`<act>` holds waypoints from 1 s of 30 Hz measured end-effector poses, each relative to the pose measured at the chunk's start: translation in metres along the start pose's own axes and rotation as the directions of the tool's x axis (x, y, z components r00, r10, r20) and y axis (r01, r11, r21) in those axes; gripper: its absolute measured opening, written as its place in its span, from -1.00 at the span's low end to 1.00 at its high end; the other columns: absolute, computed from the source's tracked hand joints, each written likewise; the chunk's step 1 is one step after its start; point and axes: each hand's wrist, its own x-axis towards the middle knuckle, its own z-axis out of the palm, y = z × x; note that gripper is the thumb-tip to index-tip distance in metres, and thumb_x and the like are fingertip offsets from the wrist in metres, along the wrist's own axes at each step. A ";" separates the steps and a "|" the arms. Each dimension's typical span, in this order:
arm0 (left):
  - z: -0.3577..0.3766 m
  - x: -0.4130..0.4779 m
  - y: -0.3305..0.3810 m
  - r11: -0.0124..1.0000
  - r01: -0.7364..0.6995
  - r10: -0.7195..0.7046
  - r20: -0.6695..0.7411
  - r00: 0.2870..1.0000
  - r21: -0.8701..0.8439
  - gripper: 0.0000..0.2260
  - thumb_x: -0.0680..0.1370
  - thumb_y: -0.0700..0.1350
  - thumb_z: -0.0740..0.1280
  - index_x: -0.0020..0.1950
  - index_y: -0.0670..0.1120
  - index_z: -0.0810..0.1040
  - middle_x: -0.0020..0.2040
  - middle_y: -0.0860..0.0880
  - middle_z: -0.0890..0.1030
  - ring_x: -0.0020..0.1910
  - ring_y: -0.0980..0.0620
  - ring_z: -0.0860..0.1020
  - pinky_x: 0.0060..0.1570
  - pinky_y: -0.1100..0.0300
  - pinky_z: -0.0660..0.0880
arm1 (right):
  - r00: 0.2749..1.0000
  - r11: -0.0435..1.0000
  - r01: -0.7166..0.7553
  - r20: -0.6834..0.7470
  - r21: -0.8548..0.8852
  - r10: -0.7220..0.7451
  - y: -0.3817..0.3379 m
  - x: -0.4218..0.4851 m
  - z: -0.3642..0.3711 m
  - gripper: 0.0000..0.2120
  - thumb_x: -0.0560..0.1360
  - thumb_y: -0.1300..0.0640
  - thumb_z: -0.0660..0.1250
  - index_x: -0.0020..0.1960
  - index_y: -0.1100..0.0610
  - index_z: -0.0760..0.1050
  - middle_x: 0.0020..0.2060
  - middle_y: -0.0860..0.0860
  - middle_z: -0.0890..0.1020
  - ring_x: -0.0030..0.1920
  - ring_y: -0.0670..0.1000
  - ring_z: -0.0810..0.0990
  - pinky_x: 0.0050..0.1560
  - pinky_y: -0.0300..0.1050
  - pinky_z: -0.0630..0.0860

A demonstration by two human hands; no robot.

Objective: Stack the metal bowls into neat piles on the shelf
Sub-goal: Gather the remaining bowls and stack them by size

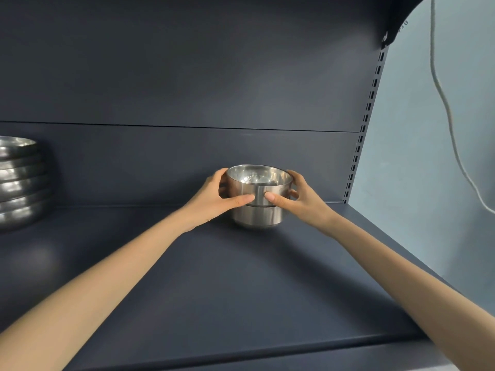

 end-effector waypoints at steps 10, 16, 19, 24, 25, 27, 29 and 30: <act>-0.001 -0.013 0.004 0.983 0.024 -0.025 -0.005 1.000 -0.183 -0.28 0.35 0.01 0.54 0.40 0.12 0.25 0.24 0.20 0.44 0.17 0.19 0.52 0.01 0.14 0.59 | 0.999 0.999 -0.026 -0.026 0.029 0.027 -0.004 -0.007 0.009 -0.32 0.33 -0.06 0.50 0.37 0.05 0.32 0.21 -0.06 0.53 0.15 -0.06 0.58 -0.20 -0.39 0.47; -0.034 -0.030 0.014 0.970 -0.030 0.022 -0.035 0.999 -0.242 -0.36 0.33 0.02 0.54 0.30 0.19 0.31 0.25 0.25 0.42 0.22 0.10 0.52 -0.02 0.13 0.61 | 0.996 0.997 0.049 -0.081 0.056 -0.044 -0.033 -0.008 0.037 -0.30 0.33 -0.07 0.51 0.38 0.05 0.33 0.18 -0.11 0.54 -0.05 -0.18 0.54 -0.22 -0.39 0.44; -0.058 -0.043 0.013 0.965 -0.056 0.048 -0.038 0.998 -0.255 -0.29 0.28 0.06 0.55 0.37 0.16 0.35 0.30 0.22 0.44 0.20 0.12 0.55 -0.04 0.13 0.62 | 0.993 0.997 0.061 -0.101 0.044 -0.057 -0.050 -0.009 0.059 -0.21 0.25 -0.18 0.48 0.39 0.03 0.32 0.24 -0.11 0.53 0.12 -0.07 0.57 -0.16 -0.35 0.43; -0.101 -0.072 0.005 0.963 -0.075 0.060 -0.064 0.996 -0.260 -0.38 0.37 -0.07 0.54 0.35 0.19 0.38 0.32 0.23 0.45 0.21 0.12 0.54 -0.04 0.12 0.62 | 0.993 0.996 0.074 -0.095 0.044 -0.070 -0.078 -0.014 0.103 -0.25 0.25 -0.22 0.46 0.36 -0.02 0.36 0.19 -0.16 0.56 -0.01 -0.10 0.63 -0.17 -0.34 0.44; -0.110 -0.078 0.004 0.964 -0.074 0.059 -0.068 0.996 -0.254 -0.39 0.37 -0.07 0.54 0.35 0.19 0.38 0.32 0.23 0.45 0.21 0.12 0.54 -0.02 0.09 0.62 | 0.993 0.996 0.081 -0.094 0.044 -0.077 -0.083 -0.015 0.112 -0.27 0.25 -0.22 0.46 0.35 -0.02 0.37 0.17 -0.16 0.57 -0.04 -0.11 0.63 -0.17 -0.34 0.44; -0.126 -0.090 0.000 0.966 -0.068 0.051 -0.076 0.996 -0.250 -0.38 0.38 -0.08 0.54 0.36 0.17 0.37 0.34 0.21 0.44 0.19 0.12 0.55 0.01 0.05 0.62 | 0.992 0.995 0.086 -0.094 0.041 -0.082 -0.093 -0.019 0.131 -0.31 0.25 -0.22 0.45 0.32 -0.04 0.38 0.13 -0.19 0.58 -0.09 -0.14 0.62 -0.18 -0.34 0.44; -0.140 -0.103 -0.004 0.966 -0.066 0.046 -0.086 0.995 -0.250 -0.41 0.38 -0.09 0.54 0.31 0.20 0.36 0.33 0.21 0.43 0.16 0.09 0.57 0.02 0.04 0.62 | 0.992 0.995 0.087 -0.095 0.050 -0.082 -0.101 -0.023 0.149 -0.36 0.26 -0.21 0.45 0.28 -0.07 0.39 0.07 -0.24 0.59 -0.12 -0.18 0.62 -0.19 -0.36 0.45; -0.147 -0.110 -0.006 0.967 -0.067 0.046 -0.090 0.995 -0.248 -0.41 0.38 -0.09 0.54 0.30 0.21 0.35 0.33 0.20 0.43 0.14 0.08 0.58 0.03 0.02 0.61 | 0.992 0.995 0.089 -0.095 0.055 -0.084 -0.105 -0.025 0.157 -0.39 0.26 -0.20 0.45 0.26 -0.09 0.40 0.05 -0.25 0.59 -0.13 -0.19 0.62 -0.20 -0.36 0.45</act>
